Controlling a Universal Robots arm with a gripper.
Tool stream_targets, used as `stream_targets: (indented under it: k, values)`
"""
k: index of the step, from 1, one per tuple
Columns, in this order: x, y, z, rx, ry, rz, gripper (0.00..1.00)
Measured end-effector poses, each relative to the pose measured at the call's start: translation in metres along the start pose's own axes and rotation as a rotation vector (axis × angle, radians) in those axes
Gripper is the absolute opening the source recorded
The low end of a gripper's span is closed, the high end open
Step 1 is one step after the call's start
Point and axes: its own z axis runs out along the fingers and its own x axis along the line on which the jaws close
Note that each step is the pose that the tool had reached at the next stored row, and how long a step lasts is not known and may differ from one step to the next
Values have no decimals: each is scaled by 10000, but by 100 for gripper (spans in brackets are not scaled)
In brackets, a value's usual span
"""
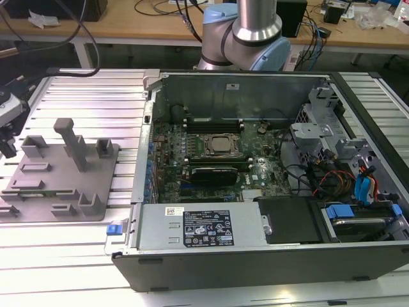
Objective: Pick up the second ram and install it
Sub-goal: 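Pick up the second ram and move it above second insertion slot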
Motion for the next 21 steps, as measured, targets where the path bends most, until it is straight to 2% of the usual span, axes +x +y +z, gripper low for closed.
stream_targets:
  k: [3, 5, 7, 10, 14, 18, 21]
  values:
    - [0, 0, 3, 7, 47, -1090, 8]
    - [0, 0, 6, 13, 87, -2053, 8]
    - [0, 0, 7, 15, 103, -2406, 8]
    - [0, 0, 9, 22, 145, -3392, 8]
    - [0, 0, 14, 32, 214, -5009, 8]
    - [0, -1, 18, 39, 257, -6016, 8]
    - [0, -1, 29, 47, 316, -7399, 8]
